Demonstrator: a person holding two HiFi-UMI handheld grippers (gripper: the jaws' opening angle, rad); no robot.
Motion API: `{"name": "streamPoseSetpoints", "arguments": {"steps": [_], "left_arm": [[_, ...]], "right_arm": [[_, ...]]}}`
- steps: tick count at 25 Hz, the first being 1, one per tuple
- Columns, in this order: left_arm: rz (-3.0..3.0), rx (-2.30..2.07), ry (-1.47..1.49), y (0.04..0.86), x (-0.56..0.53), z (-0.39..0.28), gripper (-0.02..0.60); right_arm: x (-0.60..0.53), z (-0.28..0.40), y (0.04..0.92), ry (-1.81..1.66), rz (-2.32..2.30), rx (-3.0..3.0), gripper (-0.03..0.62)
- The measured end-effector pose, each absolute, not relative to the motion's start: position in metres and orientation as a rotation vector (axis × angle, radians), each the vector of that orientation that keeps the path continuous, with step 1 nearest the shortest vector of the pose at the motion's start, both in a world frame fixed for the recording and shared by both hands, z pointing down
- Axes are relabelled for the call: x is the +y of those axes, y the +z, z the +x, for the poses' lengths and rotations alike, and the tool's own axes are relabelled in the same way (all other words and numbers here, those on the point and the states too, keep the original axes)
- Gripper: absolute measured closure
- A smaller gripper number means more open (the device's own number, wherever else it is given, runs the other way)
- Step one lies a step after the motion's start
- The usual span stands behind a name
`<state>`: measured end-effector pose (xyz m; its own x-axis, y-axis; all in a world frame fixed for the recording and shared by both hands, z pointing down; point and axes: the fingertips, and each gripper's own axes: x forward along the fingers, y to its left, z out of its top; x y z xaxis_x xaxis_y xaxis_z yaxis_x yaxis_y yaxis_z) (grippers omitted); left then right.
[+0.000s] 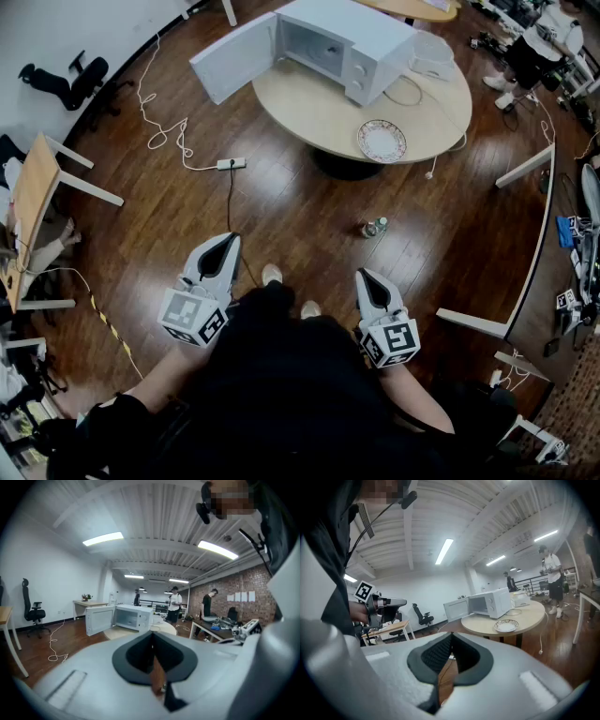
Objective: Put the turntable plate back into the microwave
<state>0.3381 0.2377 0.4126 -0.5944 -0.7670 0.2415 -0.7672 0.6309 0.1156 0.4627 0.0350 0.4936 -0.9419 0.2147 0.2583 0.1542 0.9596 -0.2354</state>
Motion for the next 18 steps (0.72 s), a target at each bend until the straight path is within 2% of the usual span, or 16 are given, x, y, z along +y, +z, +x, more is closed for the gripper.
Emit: {"name": "streamPoseSetpoints", "arguments": {"steps": [7,18], "left_arm": [[1.233,-2.638,-0.048,0.412,0.245,0.318,0.575],[1.387,-2.649,-0.069,0.394,0.235,0.234,0.575]], "right_arm": [[0.031,0.435,0.481,0.215,-0.302,-2.873,0.592],[0.014,0.392,0.486,0.218,-0.069,-2.882,0.592]]}}
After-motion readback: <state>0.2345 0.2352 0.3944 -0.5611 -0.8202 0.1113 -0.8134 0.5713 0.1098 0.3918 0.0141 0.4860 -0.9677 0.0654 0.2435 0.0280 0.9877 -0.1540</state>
